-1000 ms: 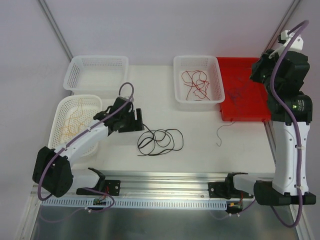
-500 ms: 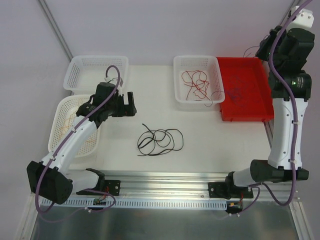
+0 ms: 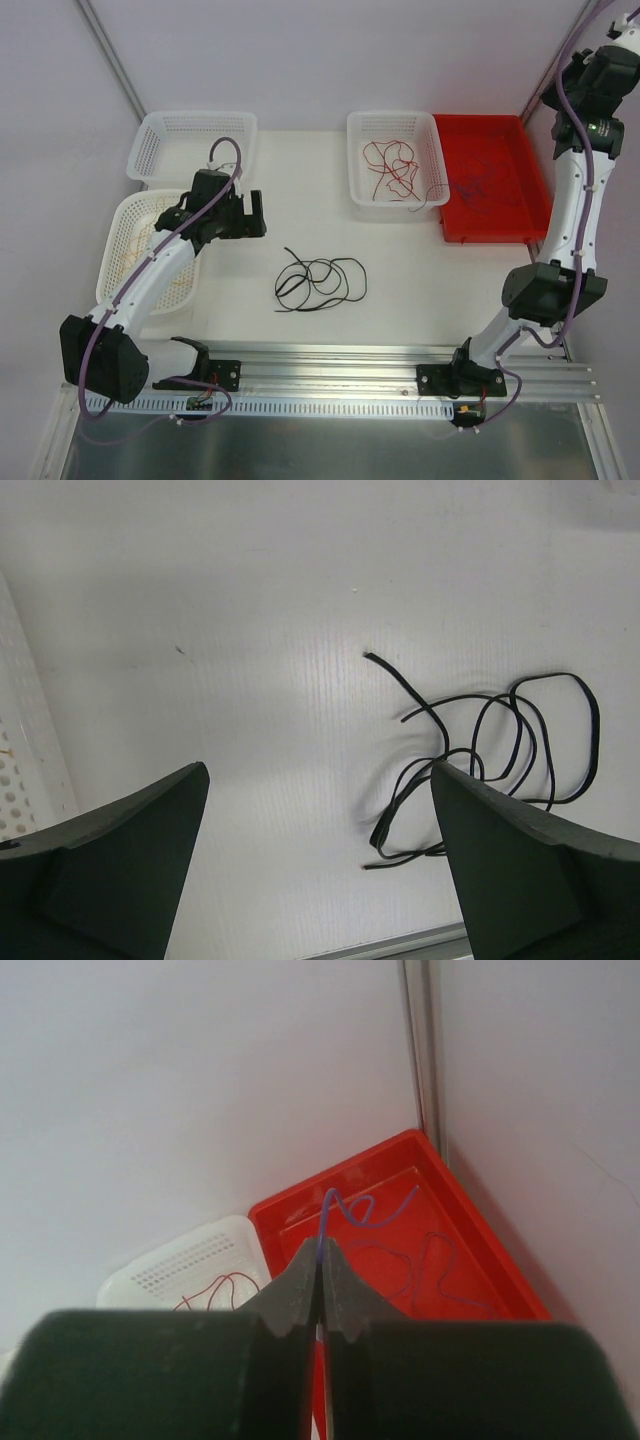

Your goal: Untangle the cables

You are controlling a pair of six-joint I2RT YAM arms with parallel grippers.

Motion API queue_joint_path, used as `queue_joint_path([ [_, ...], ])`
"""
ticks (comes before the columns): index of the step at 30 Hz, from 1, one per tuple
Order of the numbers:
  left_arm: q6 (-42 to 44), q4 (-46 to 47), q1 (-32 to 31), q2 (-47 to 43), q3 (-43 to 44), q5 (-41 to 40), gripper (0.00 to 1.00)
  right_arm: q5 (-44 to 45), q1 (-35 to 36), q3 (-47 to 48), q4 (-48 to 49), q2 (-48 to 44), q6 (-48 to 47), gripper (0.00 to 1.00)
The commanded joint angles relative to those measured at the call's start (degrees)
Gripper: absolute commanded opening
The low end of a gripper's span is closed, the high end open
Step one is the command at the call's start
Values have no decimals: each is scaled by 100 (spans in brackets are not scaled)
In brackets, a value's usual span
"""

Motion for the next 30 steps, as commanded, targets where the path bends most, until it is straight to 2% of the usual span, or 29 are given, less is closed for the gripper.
queue_joint_path([
  [1,118,25,78,51,-51,-60,95,-553,-212,-288,394,249,429,4],
  [3,118,25,78,86,-51,-60,95,-571,-248,-640,455,356,465,6],
  [5,127,25,78,104,-68,-69,95,-527,-300,-1201,552,531,499,14],
  [7,135,25,78,130,-77,-69,95,-466,-353,-1546,587,663,648,28],
  [9,144,25,86,148,-86,-69,95,-518,-450,-1880,526,873,850,37],
  [10,136,25,87,148,-86,-69,95,-518,-485,-1951,474,918,886,46],
  [12,136,25,87,165,-86,-69,95,-440,-485,-2161,351,928,878,55],
  [13,127,25,78,174,-86,-69,95,-439,-485,-2232,315,893,878,65],
  [16,127,25,86,174,-86,-34,95,-702,-476,-2583,262,604,956,73],
  [22,118,25,86,165,-77,-7,95,-1493,-249,-3645,403,-196,1229,73],
  [30,127,25,87,157,-77,-7,94,-1266,604,-5781,1254,-1805,1728,68],
])
